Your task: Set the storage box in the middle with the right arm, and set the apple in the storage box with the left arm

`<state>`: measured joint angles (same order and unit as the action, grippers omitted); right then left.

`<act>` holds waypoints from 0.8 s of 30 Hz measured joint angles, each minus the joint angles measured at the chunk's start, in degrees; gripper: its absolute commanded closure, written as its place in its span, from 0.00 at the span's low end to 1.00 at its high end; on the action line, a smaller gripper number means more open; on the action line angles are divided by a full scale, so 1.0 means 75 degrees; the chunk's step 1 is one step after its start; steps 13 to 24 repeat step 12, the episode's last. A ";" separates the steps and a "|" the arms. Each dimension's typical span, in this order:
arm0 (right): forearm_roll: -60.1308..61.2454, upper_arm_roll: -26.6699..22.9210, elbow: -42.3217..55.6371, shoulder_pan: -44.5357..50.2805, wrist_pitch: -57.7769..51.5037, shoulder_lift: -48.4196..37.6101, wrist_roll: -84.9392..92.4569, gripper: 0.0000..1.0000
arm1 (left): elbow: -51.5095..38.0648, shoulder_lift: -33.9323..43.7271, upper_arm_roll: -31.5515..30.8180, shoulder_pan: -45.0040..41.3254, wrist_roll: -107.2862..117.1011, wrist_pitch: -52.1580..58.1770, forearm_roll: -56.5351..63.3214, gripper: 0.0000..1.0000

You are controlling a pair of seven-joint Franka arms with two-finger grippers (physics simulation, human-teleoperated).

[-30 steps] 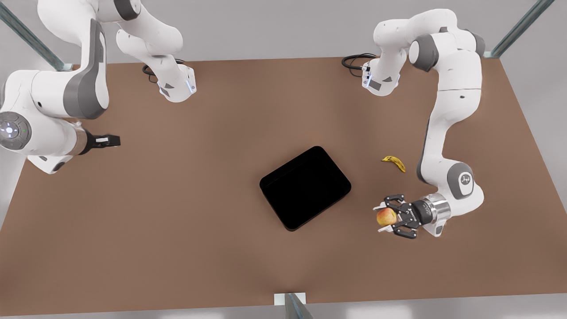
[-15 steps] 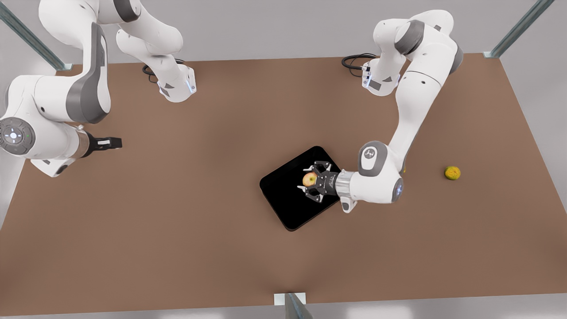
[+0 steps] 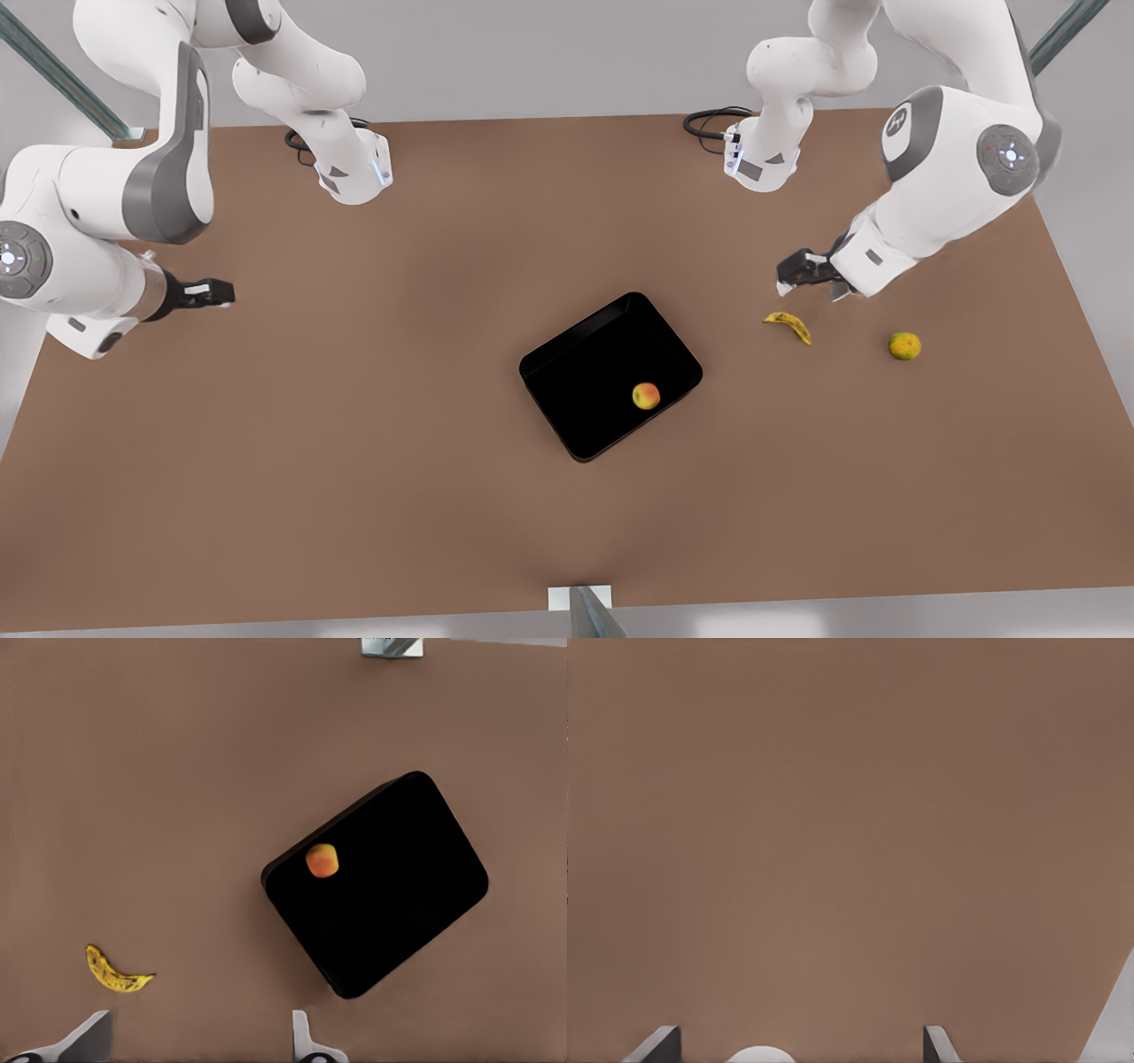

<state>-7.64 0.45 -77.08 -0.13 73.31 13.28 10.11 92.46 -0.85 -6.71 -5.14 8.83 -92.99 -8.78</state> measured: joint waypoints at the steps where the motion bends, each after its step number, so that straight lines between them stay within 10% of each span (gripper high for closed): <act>1: 0.0000 -0.0001 0.0000 -0.0010 -0.0001 0.0000 0.0000 0.00 | 0.0042 0.0185 0.0288 -0.0295 -0.0031 0.0892 0.0248 0.01; 5: 0.0011 -0.0001 0.0000 -0.0006 -0.0001 0.0018 0.0012 0.00 | -0.1536 -0.1664 0.0637 -0.0881 -0.0639 0.0729 0.0803 0.00; 24: 0.0000 -0.0001 -0.0012 -0.0018 -0.0012 0.0023 0.0012 0.00 | -0.0912 -0.0995 0.0512 -0.0798 -0.0639 0.0525 0.1077 0.00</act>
